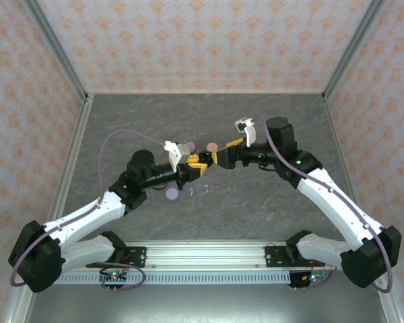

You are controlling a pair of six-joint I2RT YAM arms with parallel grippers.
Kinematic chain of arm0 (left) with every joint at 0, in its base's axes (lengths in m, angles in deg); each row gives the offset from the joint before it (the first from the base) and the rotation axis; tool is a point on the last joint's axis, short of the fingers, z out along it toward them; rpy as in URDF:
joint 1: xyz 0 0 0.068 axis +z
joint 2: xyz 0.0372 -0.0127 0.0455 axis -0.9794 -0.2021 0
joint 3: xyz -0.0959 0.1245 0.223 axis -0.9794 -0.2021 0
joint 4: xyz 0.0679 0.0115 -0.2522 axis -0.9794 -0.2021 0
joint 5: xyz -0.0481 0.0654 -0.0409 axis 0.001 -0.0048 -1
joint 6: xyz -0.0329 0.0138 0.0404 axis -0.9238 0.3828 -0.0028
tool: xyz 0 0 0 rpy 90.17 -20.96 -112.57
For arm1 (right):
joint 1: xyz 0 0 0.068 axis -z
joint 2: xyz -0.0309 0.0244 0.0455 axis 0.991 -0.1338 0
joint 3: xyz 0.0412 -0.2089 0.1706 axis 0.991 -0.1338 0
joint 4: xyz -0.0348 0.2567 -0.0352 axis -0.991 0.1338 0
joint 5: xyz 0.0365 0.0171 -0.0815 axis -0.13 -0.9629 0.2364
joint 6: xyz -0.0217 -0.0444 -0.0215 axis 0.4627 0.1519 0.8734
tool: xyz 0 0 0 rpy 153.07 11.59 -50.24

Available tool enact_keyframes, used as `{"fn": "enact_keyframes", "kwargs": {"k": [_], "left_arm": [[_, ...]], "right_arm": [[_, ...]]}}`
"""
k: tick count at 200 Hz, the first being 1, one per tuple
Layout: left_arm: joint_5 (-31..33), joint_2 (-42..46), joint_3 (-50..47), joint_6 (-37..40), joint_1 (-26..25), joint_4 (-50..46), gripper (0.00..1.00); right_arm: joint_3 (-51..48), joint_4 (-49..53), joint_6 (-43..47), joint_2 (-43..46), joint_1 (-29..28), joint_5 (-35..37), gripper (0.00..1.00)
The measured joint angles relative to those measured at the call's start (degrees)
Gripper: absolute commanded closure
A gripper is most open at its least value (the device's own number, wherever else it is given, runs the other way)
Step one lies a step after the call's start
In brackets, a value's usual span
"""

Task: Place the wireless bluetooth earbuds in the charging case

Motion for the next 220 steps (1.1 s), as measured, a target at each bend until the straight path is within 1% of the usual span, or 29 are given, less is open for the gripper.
{"fn": "enact_keyframes", "kwargs": {"k": [11,24,47,74,107,151,198,210,220], "left_arm": [[0.0,0.2,-0.2,-0.1,0.0,0.3,1.00],[0.0,0.3,-0.2,-0.3,0.0,0.6,1.00],[0.0,0.3,-0.2,-0.7,0.0,0.9,1.00],[0.0,0.3,-0.2,-1.3,0.0,1.1,1.00],[-0.1,0.3,-0.2,-1.4,0.0,1.5,1.00],[-0.3,0.2,-0.2,-1.4,0.0,1.8,1.00],[-0.3,0.0,-0.2,-1.4,0.0,1.9,1.00],[-0.2,0.0,-0.2,-1.4,0.0,1.8,1.00],[-0.1,0.0,-0.2,-1.4,0.0,1.7,1.00]], "right_arm": [[-0.2,-1.4,-1.3,-0.3,0.1,-2.1,0.15],[-0.5,-3.5,-3.3,-1.2,0.1,-5.0,0.17],[-1.2,-6.3,-5.9,-3.5,0.0,-9.0,0.18],[-1.3,-8.2,-7.5,-5.9,-1.1,-11.9,0.20],[-1.3,-10.6,-8.3,-6.3,-2.7,-14.6,0.21],[-1.3,-12.2,-8.2,-5.1,-2.7,-15.1,0.22],[-3.0,-14.0,-7.4,0.7,-2.7,-14.8,0.21],[-3.0,-13.5,-6.4,1.3,-2.7,-13.8,0.20],[-2.6,-11.1,-4.8,1.5,-2.7,-11.6,0.19]]}}
